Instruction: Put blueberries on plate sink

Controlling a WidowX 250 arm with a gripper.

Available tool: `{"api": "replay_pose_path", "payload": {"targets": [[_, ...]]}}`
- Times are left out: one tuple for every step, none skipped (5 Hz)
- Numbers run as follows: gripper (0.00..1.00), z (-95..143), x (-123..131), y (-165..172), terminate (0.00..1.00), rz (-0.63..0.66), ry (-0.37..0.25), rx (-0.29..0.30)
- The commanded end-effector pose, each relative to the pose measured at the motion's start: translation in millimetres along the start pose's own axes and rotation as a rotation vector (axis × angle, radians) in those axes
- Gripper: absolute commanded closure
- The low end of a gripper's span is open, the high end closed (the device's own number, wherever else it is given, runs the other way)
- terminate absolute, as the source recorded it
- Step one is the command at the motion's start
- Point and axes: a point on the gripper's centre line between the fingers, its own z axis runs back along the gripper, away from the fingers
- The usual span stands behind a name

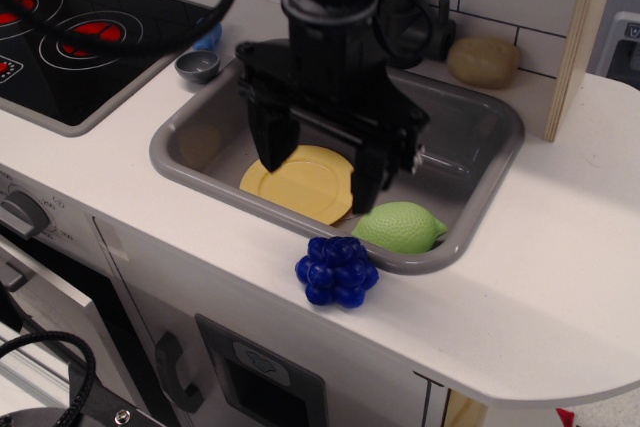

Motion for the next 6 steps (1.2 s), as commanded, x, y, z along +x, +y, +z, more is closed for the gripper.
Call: {"api": "replay_pose_path", "payload": {"targets": [[0.00, -6.8, -6.6, -7.8, 0.00, -0.064, -0.039, -0.027], [0.00, -16.7, -8.4, -14.4, 0.00, -0.063, -0.050, -0.036], [0.00, -21.9, -7.6, -16.9, 0.00, -0.075, -0.064, -0.030], [0.00, -30.0, -8.5, -19.4, 0.00, -0.080, -0.070, -0.023], [0.00, -35.7, -9.0, -18.5, 0.00, -0.074, -0.081, 0.007], [0.00, -46.3, -8.4, -18.5, 0.00, -0.068, -0.080, 0.022]]}}
